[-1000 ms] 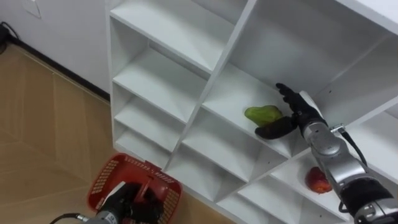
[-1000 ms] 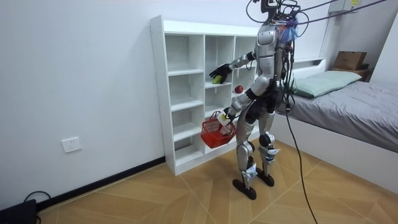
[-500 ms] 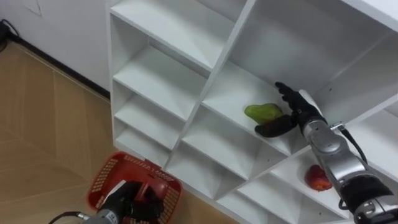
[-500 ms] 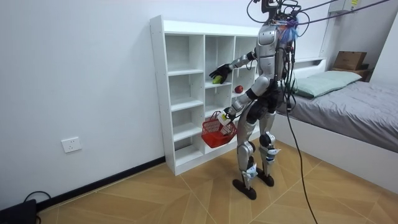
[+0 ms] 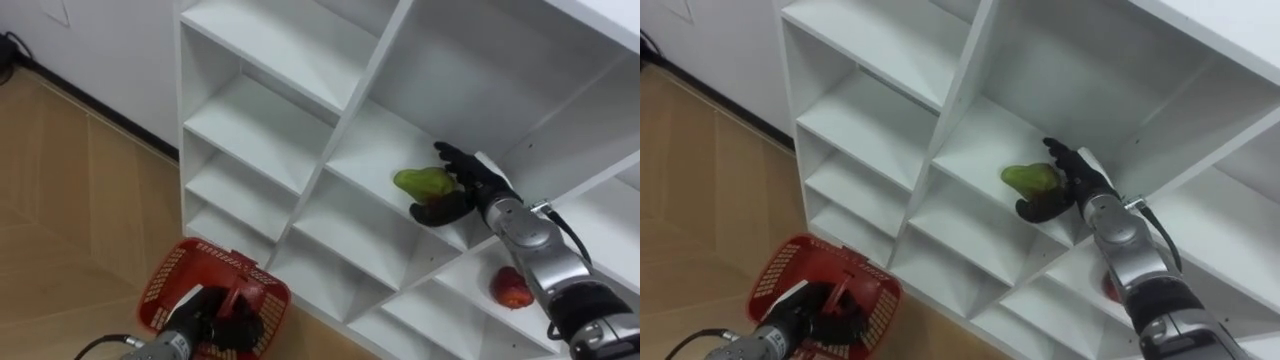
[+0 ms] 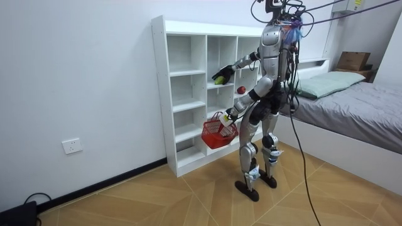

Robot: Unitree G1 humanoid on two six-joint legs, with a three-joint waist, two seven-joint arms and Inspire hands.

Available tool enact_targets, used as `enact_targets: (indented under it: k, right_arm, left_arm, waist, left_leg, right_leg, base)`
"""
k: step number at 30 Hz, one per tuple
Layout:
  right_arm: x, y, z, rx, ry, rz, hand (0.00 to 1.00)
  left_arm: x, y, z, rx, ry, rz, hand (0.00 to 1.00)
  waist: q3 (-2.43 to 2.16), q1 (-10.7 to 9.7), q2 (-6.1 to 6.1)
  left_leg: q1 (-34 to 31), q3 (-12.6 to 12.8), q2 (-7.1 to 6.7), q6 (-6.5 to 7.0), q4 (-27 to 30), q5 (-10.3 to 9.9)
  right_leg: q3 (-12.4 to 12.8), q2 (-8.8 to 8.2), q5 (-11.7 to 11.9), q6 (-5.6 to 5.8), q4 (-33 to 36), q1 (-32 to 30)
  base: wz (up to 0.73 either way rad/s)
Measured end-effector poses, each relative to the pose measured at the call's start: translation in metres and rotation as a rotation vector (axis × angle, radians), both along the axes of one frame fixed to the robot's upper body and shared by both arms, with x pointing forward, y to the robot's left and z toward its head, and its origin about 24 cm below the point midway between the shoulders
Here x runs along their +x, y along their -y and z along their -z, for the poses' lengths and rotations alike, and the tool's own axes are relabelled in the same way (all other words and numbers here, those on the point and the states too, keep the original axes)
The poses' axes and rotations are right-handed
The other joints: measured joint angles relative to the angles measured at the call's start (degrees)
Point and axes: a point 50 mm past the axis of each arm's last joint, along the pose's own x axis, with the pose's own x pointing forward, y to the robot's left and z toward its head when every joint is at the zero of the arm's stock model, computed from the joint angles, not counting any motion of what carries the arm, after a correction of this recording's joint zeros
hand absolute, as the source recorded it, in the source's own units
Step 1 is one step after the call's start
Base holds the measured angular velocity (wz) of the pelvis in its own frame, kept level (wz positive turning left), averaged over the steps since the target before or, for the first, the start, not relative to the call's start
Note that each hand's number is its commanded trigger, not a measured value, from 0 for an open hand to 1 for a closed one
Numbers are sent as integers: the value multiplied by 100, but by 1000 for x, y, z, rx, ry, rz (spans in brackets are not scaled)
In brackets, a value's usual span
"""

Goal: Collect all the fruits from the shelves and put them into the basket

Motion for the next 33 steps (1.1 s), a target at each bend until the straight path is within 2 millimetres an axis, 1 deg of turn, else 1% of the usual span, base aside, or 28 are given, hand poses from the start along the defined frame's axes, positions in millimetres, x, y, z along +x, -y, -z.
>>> enact_targets:
  k: [1,2,3,4,5,6,10,16,33]
  right_arm:
    - [0,0,0,1,-2,1,0]
    - [0,0,0,2,-2,1,16]
    - [0,0,0,3,-5,-2,50]
    - [0,0,0,4,-7,-5,60]
    - [0,0,0,5,-8,-5,86]
    - [0,0,0,4,-9,-5,100]
    - [2,1,-2,-25,16,17,100]
    - [3,3,-4,-51,42,48,100]
    - [4,1,-4,-51,34,38,100]
  left_arm:
    - [0,0,0,0,-2,1,100]
    - [0,0,0,0,-3,2,100]
    - [0,1,0,0,-5,5,100]
    - [-1,2,1,1,-8,10,100]
    - [-1,2,1,1,-10,13,100]
    - [-1,3,1,1,-14,15,100]
    - [-2,4,2,0,-20,18,100]
    - [-2,4,2,1,-21,18,100]
    - [-2,6,3,-1,-20,15,100]
  waist:
    - [-1,1,1]
    - [-1,1,2]
    - [-2,1,5]
    - [-4,1,10]
    - [-6,1,13]
    - [-9,1,20]
    - [-22,1,46]
    - [-16,3,64]
    - [-16,-2,76]
  left_leg:
    - [0,-2,0,0,1,0]
    - [0,-2,0,0,1,0]
    - [0,-3,0,0,1,0]
    - [0,-3,0,0,2,0]
    - [0,-3,0,0,2,0]
    - [1,-3,0,0,2,0]
    - [12,-5,0,0,-1,0]
    - [18,-9,-1,0,-7,1]
    - [27,-8,-1,-1,-17,3]
  right_leg:
    - [-1,0,0,0,0,1]
    - [-1,0,0,0,0,1]
    - [-1,0,0,0,2,1]
    - [-1,0,0,0,3,1]
    - [-1,0,0,0,3,1]
    - [0,0,0,0,5,1]
    - [-2,-3,0,0,22,6]
    - [-4,-7,-1,2,41,4]
    - [9,-6,-2,3,47,2]
  base:
    - [0]
    - [0]
    - [0]
    - [0]
    - [0]
    - [0]
    - [0]
    - [0]
    - [0]
